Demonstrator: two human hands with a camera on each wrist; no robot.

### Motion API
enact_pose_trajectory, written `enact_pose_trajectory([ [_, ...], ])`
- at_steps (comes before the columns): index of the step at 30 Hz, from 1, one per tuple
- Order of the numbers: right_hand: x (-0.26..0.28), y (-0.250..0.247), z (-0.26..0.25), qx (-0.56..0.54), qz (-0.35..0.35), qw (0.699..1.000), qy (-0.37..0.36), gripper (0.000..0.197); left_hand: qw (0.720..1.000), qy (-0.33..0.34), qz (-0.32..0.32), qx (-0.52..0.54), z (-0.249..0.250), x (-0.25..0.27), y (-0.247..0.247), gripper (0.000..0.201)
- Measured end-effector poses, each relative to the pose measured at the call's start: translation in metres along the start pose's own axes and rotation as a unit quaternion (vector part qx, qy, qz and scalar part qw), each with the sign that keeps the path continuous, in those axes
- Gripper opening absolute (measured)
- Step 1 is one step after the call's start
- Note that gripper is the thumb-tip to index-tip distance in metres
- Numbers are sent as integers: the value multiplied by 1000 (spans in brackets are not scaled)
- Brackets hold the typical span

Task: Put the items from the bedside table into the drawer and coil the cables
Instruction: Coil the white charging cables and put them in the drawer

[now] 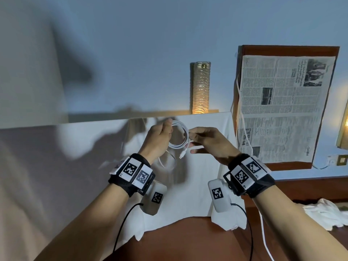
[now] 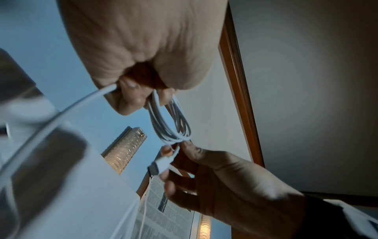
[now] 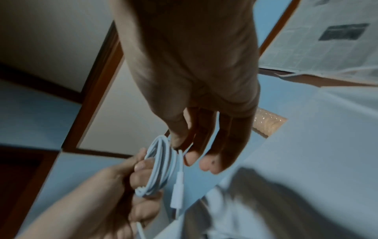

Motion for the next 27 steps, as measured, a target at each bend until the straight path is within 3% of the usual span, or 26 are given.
enact_pose_trajectory([
  [3,4,-6,4,57,51,997,8,11,1000,7,15,-24,-1,2,0,42],
  [6,2,-16,4,106,98,989,38,17,994,3,34,-99,-11,1,-1,42],
  [11,3,-9,-1,-85,126,986,65,15,992,-3,36,-121,-21,3,6,45],
  [14,5,2,-2,-122,139,982,38,11,994,-17,36,-105,-20,5,9,48],
  [17,7,9,-5,58,170,983,-48,12,997,-33,33,-66,-17,5,10,49],
  [20,12,9,-19,299,242,912,-144,12,998,-53,18,-8,-14,7,12,41],
  [22,14,5,-23,338,272,886,-166,16,996,-77,-5,33,-13,10,17,37],
  [24,12,0,-21,340,290,878,-168,23,993,-94,-17,67,-11,13,19,34],
  [27,5,-5,-20,266,277,900,-209,25,992,-97,-15,83,-7,14,19,33],
])
Point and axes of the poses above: each hand's wrist, its own x-axis away from the middle knuckle, its own y-axis out of the palm, z = x × y, the point moved 8 cm from there along -x, towards the middle knuckle, and after that the axes turned 2 degrees about -y, right-handed, at the moved point
